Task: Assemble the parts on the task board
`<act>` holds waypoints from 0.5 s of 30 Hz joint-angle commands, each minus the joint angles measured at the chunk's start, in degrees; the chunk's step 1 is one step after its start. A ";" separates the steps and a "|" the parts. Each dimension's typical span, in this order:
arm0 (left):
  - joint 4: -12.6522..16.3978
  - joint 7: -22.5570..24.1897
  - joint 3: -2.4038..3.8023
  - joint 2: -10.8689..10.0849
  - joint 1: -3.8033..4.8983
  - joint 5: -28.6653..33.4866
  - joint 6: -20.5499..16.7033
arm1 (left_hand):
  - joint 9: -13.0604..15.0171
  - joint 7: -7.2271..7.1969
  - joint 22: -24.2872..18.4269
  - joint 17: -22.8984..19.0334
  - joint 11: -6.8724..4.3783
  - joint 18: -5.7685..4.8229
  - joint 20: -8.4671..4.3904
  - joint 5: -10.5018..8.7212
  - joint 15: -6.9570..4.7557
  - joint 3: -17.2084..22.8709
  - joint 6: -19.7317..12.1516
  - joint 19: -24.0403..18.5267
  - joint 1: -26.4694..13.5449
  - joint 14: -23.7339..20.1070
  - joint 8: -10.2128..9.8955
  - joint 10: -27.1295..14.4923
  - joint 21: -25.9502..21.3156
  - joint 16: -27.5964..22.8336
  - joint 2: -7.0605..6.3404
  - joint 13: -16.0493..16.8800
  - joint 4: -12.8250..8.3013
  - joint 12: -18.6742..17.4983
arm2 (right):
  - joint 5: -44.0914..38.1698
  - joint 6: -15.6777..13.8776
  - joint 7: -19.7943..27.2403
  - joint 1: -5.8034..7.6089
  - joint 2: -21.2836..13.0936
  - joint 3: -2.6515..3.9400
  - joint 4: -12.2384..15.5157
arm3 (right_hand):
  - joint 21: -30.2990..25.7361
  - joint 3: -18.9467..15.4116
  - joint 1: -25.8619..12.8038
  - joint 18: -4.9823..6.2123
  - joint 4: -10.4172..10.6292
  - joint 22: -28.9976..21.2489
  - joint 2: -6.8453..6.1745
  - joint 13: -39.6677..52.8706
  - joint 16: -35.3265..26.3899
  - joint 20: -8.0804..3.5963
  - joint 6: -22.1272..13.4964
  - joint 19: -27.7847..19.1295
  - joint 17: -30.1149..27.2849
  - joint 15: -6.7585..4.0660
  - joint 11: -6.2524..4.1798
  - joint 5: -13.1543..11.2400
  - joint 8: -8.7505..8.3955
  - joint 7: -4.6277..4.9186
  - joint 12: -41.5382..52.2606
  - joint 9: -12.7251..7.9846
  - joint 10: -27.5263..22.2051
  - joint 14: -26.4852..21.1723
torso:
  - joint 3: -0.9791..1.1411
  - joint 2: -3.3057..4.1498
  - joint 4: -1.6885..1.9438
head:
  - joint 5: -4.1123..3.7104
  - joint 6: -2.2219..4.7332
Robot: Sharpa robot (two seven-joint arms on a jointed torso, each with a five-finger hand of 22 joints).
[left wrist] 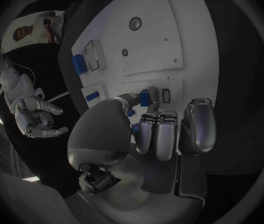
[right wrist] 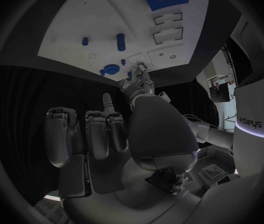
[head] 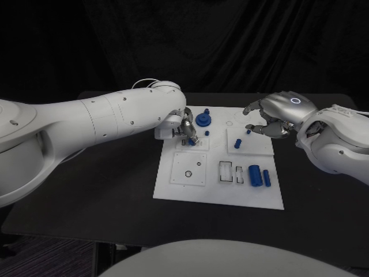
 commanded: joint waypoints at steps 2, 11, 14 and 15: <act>-0.01 0.37 -0.28 0.27 -0.77 0.14 0.70 | -0.09 -0.27 4.14 15.09 -0.08 0.27 0.13 -0.20 -0.18 9.68 0.15 -0.41 -0.20 6.06 -0.40 5.97 -0.22 0.15 0.53 15.09 -10.13 0.15 | -0.08 0.56 -1.26 -0.16 0.05 0.04 -0.04 | -0.17 0.38 0.31 0.74 0.07 13.49 0.45 15.07 0.17 -0.42 0.46 3.26 15.10 -0.33 -0.51 0.19 0.05 0.03 0.15 -0.10 5.97 5.95 | 0.02 -0.01 -0.02 | 0.04 -0.01; -0.17 0.37 -0.28 0.38 -0.88 0.14 0.60 | -0.10 -0.27 4.07 15.09 -0.07 0.29 0.15 -0.26 -0.16 9.65 0.19 -0.47 -0.26 6.06 -0.44 5.97 -0.32 0.15 0.57 15.09 -10.14 0.15 | -0.08 1.00 -1.41 -0.25 0.02 0.04 -0.12 | -0.35 0.43 0.35 0.80 0.08 13.42 0.47 15.07 0.17 -0.43 0.49 3.14 15.10 -0.34 -0.50 0.20 0.03 0.03 0.15 -0.12 5.97 5.95 | 0.02 -0.01 0.02 | 0.04 -0.01; -0.16 0.31 -0.28 0.42 -0.92 0.14 0.65 | -0.10 -0.26 4.06 15.09 -0.06 0.30 0.16 -0.29 -0.15 9.63 0.20 -0.49 -0.29 6.06 -0.46 5.97 -0.36 0.15 0.59 15.09 -10.14 0.15 | -0.08 1.14 -1.45 -0.28 0.03 0.04 -0.16 | -0.35 0.43 0.35 0.80 0.08 13.42 0.47 15.07 0.17 -0.43 0.49 3.14 15.10 -0.34 -0.50 0.20 0.03 0.03 0.15 -0.12 5.97 5.95 | 0.01 0.00 0.01 | 0.08 -0.01; -0.16 0.32 -0.28 0.44 -0.93 0.14 0.63 | -0.11 -0.25 3.99 15.09 -0.05 0.32 0.17 -0.34 -0.14 9.60 0.22 -0.56 -0.35 6.06 -0.49 5.97 -0.46 0.15 0.61 15.09 -10.14 0.15 | -0.08 1.18 -1.46 -0.28 0.04 0.04 -0.16 | -0.35 0.43 0.35 0.80 0.08 13.42 0.47 15.07 0.17 -0.43 0.49 3.14 15.10 -0.34 -0.50 0.20 0.03 0.03 0.15 -0.12 5.97 5.95 | 0.01 0.01 0.02 | 0.07 -0.01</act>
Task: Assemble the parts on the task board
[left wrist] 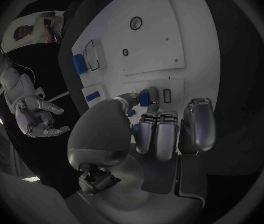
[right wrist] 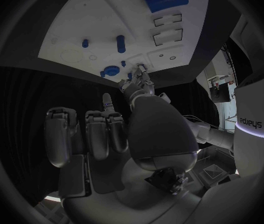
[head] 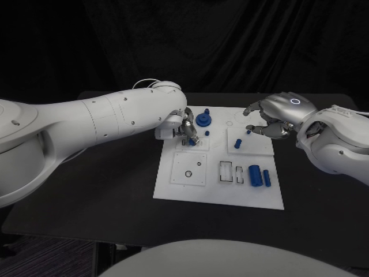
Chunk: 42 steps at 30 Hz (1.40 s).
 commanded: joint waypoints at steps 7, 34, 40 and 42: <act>-0.08 0.18 -0.34 0.45 -0.89 0.14 0.78 | -0.06 -0.34 3.99 15.09 -0.06 0.32 -0.04 -0.23 -0.14 9.76 0.09 -0.35 -0.11 6.06 -0.27 5.97 -0.46 0.15 0.39 15.09 -9.98 0.15 | -0.12 0.89 -1.38 -0.19 0.04 0.04 -0.06 | -0.38 0.32 0.16 0.81 -0.08 13.41 0.25 15.08 0.17 -0.43 0.51 3.13 15.09 -0.34 -0.49 0.19 0.01 0.05 0.15 -0.10 5.97 5.95 | 0.01 -0.01 0.03 | -0.01 -0.01; -1.07 0.66 -0.33 0.87 -1.30 0.14 -0.68 | -0.10 -0.35 3.80 15.09 -0.01 0.40 0.06 -0.99 -0.07 9.50 0.21 -0.60 -0.48 6.06 -0.60 5.97 -0.87 0.15 0.62 15.09 -10.08 0.15 | -0.12 1.59 -1.53 -0.24 0.09 0.04 -0.22 | -0.54 0.39 0.19 0.85 -0.04 13.35 0.27 15.08 0.17 -0.44 0.58 3.02 15.09 -0.33 -0.48 0.18 -0.02 0.07 0.15 -0.14 5.97 5.95 | -0.02 0.00 0.03 | -0.10 -0.01; -1.40 0.70 -0.33 1.01 -1.31 0.14 -0.70 | -0.10 -0.35 3.82 15.09 -0.02 0.39 0.06 -1.01 -0.07 9.50 0.23 -0.59 -0.48 6.06 -0.60 5.97 -0.85 0.15 0.63 15.09 -10.10 0.15 | -0.12 1.63 -1.53 -0.32 0.18 0.04 -0.30 | -0.58 0.41 0.19 0.86 -0.03 13.34 0.28 15.08 0.17 -0.44 0.60 2.99 15.09 -0.33 -0.48 0.18 -0.02 0.07 0.15 -0.15 5.97 5.95 | -0.01 0.00 0.03 | -0.07 -0.01; -1.43 0.68 -0.33 1.01 -1.32 0.14 -0.72 | -0.10 -0.35 3.82 15.09 -0.02 0.39 0.06 -1.01 -0.07 9.50 0.23 -0.59 -0.48 6.06 -0.60 5.97 -0.85 0.15 0.63 15.09 -10.10 0.15 | -0.12 1.64 -1.53 -0.34 0.18 0.04 -0.32 | -0.58 0.41 0.19 0.86 -0.03 13.34 0.28 15.08 0.17 -0.44 0.60 2.99 15.09 -0.33 -0.48 0.18 -0.02 0.07 0.15 -0.15 5.97 5.95 | -0.03 0.01 0.06 | -0.12 -0.01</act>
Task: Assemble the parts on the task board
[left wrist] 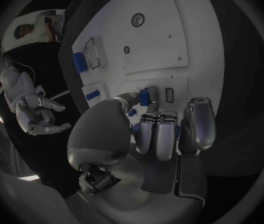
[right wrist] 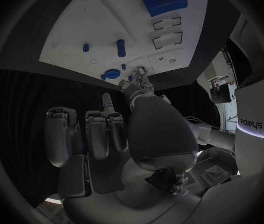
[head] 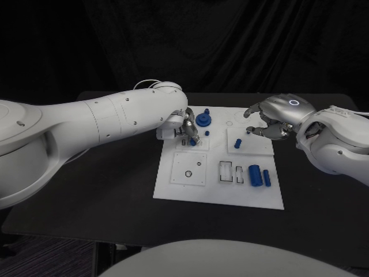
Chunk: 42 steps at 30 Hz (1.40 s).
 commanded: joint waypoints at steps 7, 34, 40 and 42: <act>-0.27 0.13 -0.44 0.13 -0.96 -0.11 -0.26 | -0.06 -0.44 3.82 15.10 -0.02 0.39 -0.14 -0.11 -0.07 8.96 -0.07 -0.39 -0.06 6.05 -0.37 5.97 -0.16 0.15 0.46 15.09 -9.23 0.15 | -0.16 0.35 -1.17 -0.22 0.10 0.04 -0.10 | -0.28 0.43 0.20 0.85 -0.02 13.32 0.28 15.09 0.17 -0.44 0.42 3.02 15.10 -0.33 -0.47 0.18 -0.03 -0.13 0.15 -0.06 5.97 5.95 | -0.02 0.01 0.01 | 0.03 -0.01; 0.55 2.69 -0.43 -0.44 -1.00 -0.11 -5.06 | 0.11 -0.71 3.86 15.10 -0.24 0.41 -0.20 0.77 -0.23 9.03 1.12 -0.38 0.01 6.05 -0.25 5.97 -0.33 0.15 0.50 15.09 -10.09 0.15 | -0.16 0.49 -1.27 -0.36 0.07 0.04 -0.10 | -0.30 0.48 0.22 0.85 0.01 13.31 0.29 15.09 0.17 -0.44 0.53 3.02 15.10 -0.32 -0.44 0.18 -0.02 -0.11 0.15 -0.08 5.97 5.95 | -0.02 0.02 0.01 | -0.20 -0.01; 1.07 2.80 -0.43 -0.99 -0.99 -0.11 -6.07 | 0.13 -0.73 3.83 15.10 -0.27 0.43 -0.22 0.92 -0.25 9.05 1.22 -0.41 0.00 6.05 -0.24 5.97 -0.39 0.15 0.48 15.09 -10.17 0.15 | -0.16 0.47 -1.30 -0.37 -0.12 0.04 -0.07 | -0.30 0.48 0.22 0.85 0.01 13.31 0.29 15.09 0.17 -0.44 0.53 3.02 15.10 -0.32 -0.44 0.18 -0.02 -0.11 0.15 -0.08 5.97 5.95 | -0.01 0.04 0.03 | -0.36 -0.01; 1.18 2.77 -0.43 -1.16 -0.99 -0.11 -6.27 | 0.14 -0.73 3.86 15.10 -0.27 0.42 -0.22 0.96 -0.25 9.05 1.25 -0.38 0.00 6.05 -0.24 5.97 -0.36 0.15 0.47 15.09 -10.19 0.15 | -0.16 0.50 -1.32 -0.37 -0.17 0.04 -0.06 | -0.30 0.48 0.22 0.85 0.01 13.31 0.29 15.09 0.17 -0.44 0.53 3.02 15.10 -0.32 -0.44 0.18 -0.02 -0.11 0.15 -0.08 5.97 5.95 | -0.01 0.05 0.05 | -0.21 -0.01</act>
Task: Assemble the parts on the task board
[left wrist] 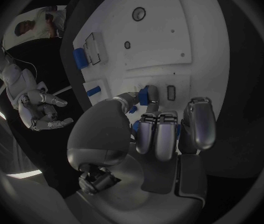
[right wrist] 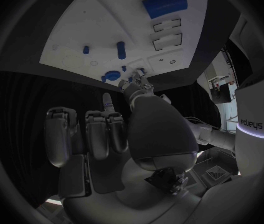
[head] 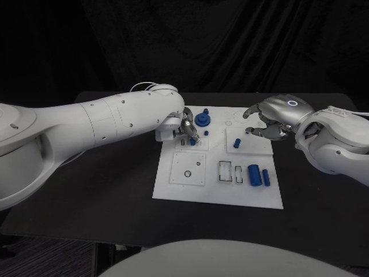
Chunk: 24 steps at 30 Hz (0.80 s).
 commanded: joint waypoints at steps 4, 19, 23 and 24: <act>0.08 0.93 -0.27 -0.16 -0.65 -0.39 -2.46 | 0.07 -0.35 3.86 15.06 -0.27 0.42 -0.01 0.33 -0.25 9.51 0.00 -0.17 0.16 6.06 -0.07 5.97 -0.37 0.15 0.64 15.09 -9.72 0.15 | -0.18 0.18 -1.19 -0.15 -0.10 0.04 0.07 | -0.32 0.48 0.23 0.85 0.01 13.34 0.29 15.08 0.17 -0.44 0.32 3.02 15.10 -0.32 -0.44 0.18 -0.02 0.10 0.15 -0.10 5.97 5.95 | 0.02 -0.02 0.00 | 0.25 -0.01; 0.17 0.18 -0.27 -0.09 -0.66 -0.39 -0.50 | 0.07 -0.35 3.64 15.06 -0.29 0.51 -0.04 0.44 -0.28 9.53 0.05 -0.37 0.13 6.06 -0.12 5.97 -0.68 0.15 0.62 15.09 -9.81 0.15 | -0.18 0.47 -1.29 -0.15 -0.03 0.04 0.09 | -0.39 0.50 0.23 0.87 0.03 13.31 0.26 15.08 0.17 -0.43 0.41 2.97 15.10 -0.30 -0.41 0.17 -0.02 0.13 0.15 -0.12 5.97 5.95 | 0.00 -0.03 0.02 | 0.50 -0.01; 0.25 -0.02 -0.27 -0.21 -0.66 -0.39 -0.12 | 0.07 -0.35 3.59 15.06 -0.29 0.53 -0.04 0.43 -0.28 9.55 0.03 -0.42 0.11 6.06 -0.16 5.97 -0.78 0.15 0.64 15.09 -9.84 0.15 | -0.18 0.55 -1.33 -0.15 -0.06 0.04 0.10 | -0.39 0.51 0.22 0.87 0.04 13.31 0.23 15.08 0.17 -0.43 0.41 2.97 15.10 -0.29 -0.40 0.16 -0.04 0.14 0.15 -0.14 5.97 5.95 | 0.02 -0.05 0.03 | 0.53 -0.01; 0.27 -0.05 -0.27 -0.23 -0.66 -0.39 -0.06 | 0.07 -0.35 3.59 15.06 -0.29 0.53 -0.04 0.43 -0.28 9.55 0.03 -0.42 0.11 6.06 -0.16 5.97 -0.78 0.15 0.64 15.09 -9.84 0.15 | -0.18 0.57 -1.34 -0.15 -0.07 0.04 0.10 | -0.39 0.51 0.22 0.87 0.04 13.31 0.23 15.08 0.17 -0.43 0.41 2.97 15.10 -0.29 -0.40 0.16 -0.04 0.14 0.15 -0.14 5.97 5.95 | 0.04 -0.04 0.00 | 0.59 -0.01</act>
